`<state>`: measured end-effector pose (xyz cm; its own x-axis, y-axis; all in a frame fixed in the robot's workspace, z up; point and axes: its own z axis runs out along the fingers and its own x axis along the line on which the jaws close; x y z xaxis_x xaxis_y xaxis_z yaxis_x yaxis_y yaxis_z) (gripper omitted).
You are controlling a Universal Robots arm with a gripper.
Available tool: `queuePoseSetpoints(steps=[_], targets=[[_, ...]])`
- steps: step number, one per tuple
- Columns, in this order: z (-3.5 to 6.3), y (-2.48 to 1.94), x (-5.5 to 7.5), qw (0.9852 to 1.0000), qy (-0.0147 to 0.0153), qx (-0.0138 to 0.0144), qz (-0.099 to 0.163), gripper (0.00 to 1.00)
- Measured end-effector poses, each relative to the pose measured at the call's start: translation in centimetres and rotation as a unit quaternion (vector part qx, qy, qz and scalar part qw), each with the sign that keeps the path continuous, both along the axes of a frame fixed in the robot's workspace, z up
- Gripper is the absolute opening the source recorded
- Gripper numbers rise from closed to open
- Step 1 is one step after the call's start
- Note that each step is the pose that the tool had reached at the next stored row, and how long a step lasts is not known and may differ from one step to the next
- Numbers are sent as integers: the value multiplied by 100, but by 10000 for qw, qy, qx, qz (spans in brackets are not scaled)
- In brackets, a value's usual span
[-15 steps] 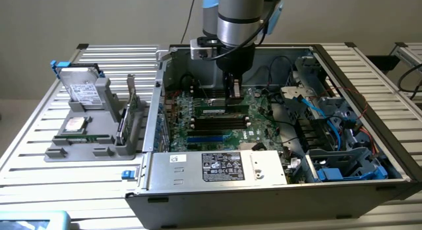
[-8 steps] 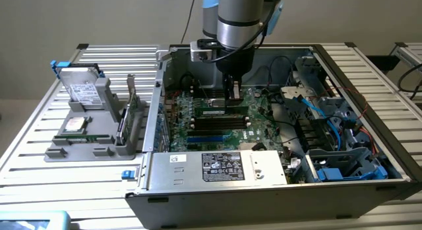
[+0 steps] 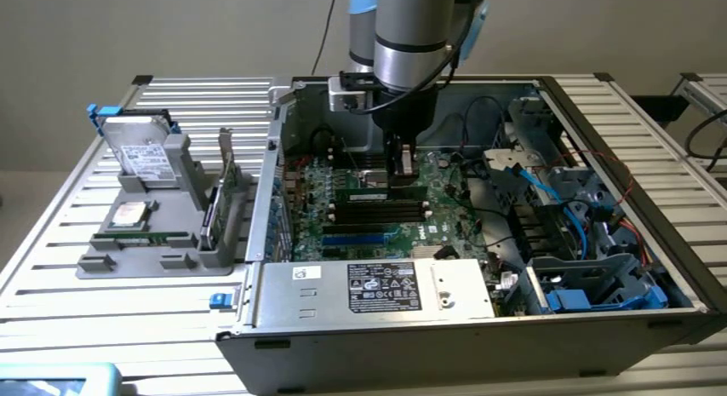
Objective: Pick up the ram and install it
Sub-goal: 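Insert the ram into the slot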
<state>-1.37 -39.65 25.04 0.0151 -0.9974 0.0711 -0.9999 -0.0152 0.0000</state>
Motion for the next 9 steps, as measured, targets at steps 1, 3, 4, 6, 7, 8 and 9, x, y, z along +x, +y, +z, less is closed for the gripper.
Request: queuePoseSetpoints(steps=[1,3,4,6,7,8,9], targets=[[-5,0,1,10000,0,0,0,14],[-14,0,5,10000,0,-1,1,14],[-20,0,6,10000,0,-1,1,14],[-31,0,7,10000,0,-5,0,14],[-36,0,7,10000,0,-7,0,14],[-42,-1,7,10000,0,-9,0,14],[-49,-1,7,10000,0,-12,0,14]])
